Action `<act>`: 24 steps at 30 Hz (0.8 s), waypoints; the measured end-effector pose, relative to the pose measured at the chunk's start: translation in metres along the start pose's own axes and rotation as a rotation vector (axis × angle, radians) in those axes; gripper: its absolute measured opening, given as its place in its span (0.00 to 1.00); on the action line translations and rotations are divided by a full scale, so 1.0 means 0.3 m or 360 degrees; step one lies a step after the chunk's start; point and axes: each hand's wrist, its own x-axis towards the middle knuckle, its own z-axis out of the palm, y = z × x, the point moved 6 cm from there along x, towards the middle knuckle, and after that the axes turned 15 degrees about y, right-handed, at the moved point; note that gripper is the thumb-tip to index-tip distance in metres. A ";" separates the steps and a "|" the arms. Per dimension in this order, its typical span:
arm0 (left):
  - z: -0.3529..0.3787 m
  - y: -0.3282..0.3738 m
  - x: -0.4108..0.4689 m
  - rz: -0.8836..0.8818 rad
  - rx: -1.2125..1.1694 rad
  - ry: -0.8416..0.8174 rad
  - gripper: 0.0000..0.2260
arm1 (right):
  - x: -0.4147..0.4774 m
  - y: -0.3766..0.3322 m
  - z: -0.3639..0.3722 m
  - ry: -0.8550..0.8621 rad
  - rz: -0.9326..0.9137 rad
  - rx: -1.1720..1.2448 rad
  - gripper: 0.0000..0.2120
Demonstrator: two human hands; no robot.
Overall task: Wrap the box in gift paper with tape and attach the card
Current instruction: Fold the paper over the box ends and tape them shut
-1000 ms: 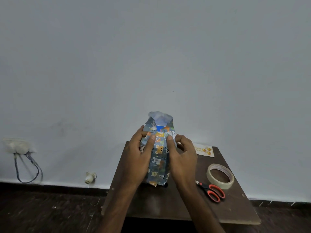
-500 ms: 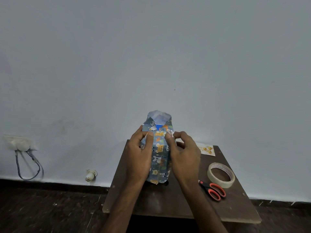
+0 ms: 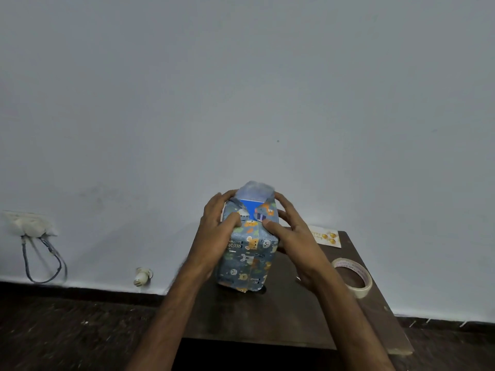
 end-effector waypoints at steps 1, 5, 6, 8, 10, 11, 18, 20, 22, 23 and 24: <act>0.004 -0.003 0.001 0.0023 -0.0011 -0.0021 0.21 | -0.001 -0.005 0.005 -0.0039 -0.0027 -0.0022 0.20; 0.017 -0.020 -0.006 0.0030 -0.0114 0.0014 0.13 | -0.006 -0.010 0.006 0.0018 -0.0167 -0.0166 0.09; 0.016 -0.019 -0.006 0.0062 -0.0104 0.0073 0.11 | -0.009 -0.007 0.007 0.0027 -0.0169 -0.0182 0.08; 0.011 -0.005 -0.012 0.0154 -0.0145 0.0221 0.07 | -0.014 -0.010 0.005 0.0020 -0.0180 -0.0196 0.07; 0.004 0.023 -0.022 0.0279 -0.0190 0.0344 0.04 | -0.020 -0.022 0.000 -0.0043 -0.0214 -0.0190 0.07; -0.001 0.042 -0.027 0.0359 -0.0206 0.0382 0.04 | -0.026 -0.032 -0.002 -0.0094 -0.0238 -0.0188 0.08; -0.030 0.144 -0.063 0.0974 -0.0213 0.0478 0.05 | -0.060 -0.082 0.012 0.0049 -0.0538 -0.0292 0.10; -0.041 0.162 -0.071 0.1089 -0.0222 0.0481 0.05 | -0.072 -0.086 0.016 0.0137 -0.0613 -0.0201 0.10; -0.044 0.178 -0.073 0.1120 -0.0299 0.0411 0.09 | -0.084 -0.081 0.008 0.0203 -0.0621 -0.0023 0.11; -0.038 0.181 -0.076 0.1104 -0.0360 0.0354 0.13 | -0.088 -0.075 0.003 0.0223 -0.0617 0.0057 0.12; -0.027 0.182 -0.081 0.1061 -0.0414 0.0327 0.18 | -0.091 -0.066 -0.003 0.0241 -0.0619 0.0124 0.12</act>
